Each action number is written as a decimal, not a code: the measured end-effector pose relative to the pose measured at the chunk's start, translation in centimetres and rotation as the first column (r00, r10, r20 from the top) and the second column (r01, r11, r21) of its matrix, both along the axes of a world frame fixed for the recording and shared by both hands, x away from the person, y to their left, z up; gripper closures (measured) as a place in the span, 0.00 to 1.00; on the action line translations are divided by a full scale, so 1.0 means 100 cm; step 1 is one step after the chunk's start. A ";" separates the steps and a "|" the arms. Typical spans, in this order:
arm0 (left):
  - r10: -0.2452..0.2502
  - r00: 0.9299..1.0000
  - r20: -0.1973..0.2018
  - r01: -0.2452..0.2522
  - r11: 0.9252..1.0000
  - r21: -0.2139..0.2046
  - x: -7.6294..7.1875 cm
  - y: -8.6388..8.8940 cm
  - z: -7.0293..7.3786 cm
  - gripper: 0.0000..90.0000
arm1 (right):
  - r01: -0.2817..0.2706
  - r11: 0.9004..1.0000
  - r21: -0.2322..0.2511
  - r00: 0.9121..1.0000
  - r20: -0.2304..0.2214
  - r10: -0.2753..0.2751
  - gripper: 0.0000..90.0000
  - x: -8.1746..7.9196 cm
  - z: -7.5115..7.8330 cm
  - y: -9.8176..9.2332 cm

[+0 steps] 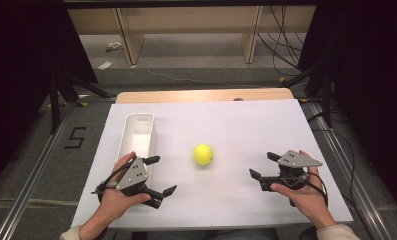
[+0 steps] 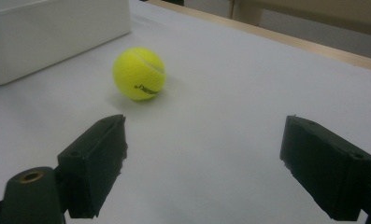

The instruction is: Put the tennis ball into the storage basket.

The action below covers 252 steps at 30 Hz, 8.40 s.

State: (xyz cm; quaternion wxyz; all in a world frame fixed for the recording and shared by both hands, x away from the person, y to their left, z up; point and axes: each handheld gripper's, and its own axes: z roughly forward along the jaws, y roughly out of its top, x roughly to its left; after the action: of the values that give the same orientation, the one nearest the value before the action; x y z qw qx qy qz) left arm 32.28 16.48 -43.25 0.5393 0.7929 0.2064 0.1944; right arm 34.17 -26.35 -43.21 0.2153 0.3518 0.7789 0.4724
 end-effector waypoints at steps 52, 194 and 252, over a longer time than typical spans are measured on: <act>0.000 1.000 0.004 0.000 1.000 -0.007 -0.001 0.000 0.001 0.00 | -0.076 0.997 -0.003 0.997 -0.004 0.076 0.17 0.027 -0.002 0.048; 0.002 1.000 0.009 -0.001 1.000 -0.016 -0.002 0.002 0.003 0.00 | -0.160 0.981 -0.109 0.979 -0.148 0.143 0.10 0.097 -0.052 0.161; -0.003 1.000 0.008 0.004 1.000 -0.018 -0.003 0.001 0.003 0.00 | -0.112 0.985 -0.130 0.982 -0.164 0.090 0.29 0.109 -0.059 0.173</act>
State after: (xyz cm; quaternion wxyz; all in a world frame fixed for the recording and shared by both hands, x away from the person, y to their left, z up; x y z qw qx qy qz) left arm 31.95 16.60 -42.92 0.5478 0.7875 0.2047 0.1946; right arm 45.12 -9.09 -49.13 0.1529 0.3323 0.8412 0.3982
